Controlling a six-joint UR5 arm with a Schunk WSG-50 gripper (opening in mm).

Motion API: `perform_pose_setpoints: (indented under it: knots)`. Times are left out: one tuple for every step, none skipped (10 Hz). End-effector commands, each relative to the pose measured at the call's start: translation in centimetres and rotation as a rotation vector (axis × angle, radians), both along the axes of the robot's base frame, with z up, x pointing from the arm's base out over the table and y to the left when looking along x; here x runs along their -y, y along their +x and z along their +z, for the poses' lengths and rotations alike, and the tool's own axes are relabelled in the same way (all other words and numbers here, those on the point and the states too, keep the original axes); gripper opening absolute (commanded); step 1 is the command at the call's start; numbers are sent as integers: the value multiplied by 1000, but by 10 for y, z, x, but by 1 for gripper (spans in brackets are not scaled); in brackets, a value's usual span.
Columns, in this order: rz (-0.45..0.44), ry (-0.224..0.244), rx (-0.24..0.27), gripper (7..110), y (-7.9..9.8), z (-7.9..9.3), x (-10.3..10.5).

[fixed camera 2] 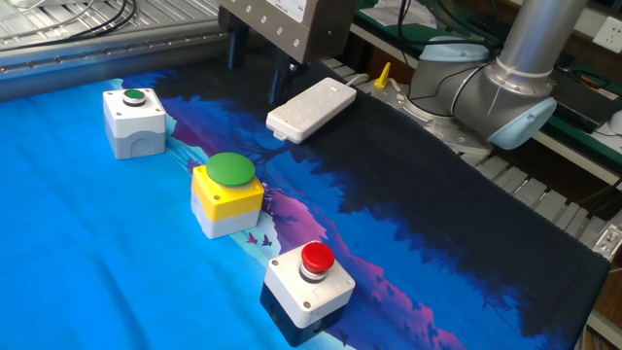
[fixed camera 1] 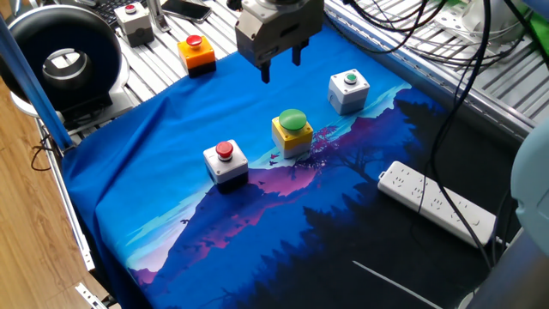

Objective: Press three buttons from left to right in sequence

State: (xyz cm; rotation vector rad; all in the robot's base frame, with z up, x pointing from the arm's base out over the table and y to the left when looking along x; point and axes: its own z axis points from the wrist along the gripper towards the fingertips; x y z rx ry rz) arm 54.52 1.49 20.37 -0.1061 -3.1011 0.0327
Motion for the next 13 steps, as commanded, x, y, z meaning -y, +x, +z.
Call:
perform_pose_setpoints:
  knots:
    - [-42,27,-8,7,-2,1,-5]
    - [-42,14,-10,7,-4,0,1]
    - [-39,21,-11,7,-6,-1,2]
    - [-33,30,-5,7,-6,-3,4]
    - [-24,34,-3,7,-8,-4,7]
    - [-2,24,-8,7,-13,-7,16]
    - [10,29,2,7,-15,-11,24]
    - [34,31,27,7,-15,-16,34]
    - [54,26,52,7,-17,-23,46]
    - [68,33,77,7,-22,-31,56]
    - [96,32,89,7,-29,-37,65]
    - [129,22,106,7,-34,-41,74]
    - [141,18,118,7,-35,-44,78]
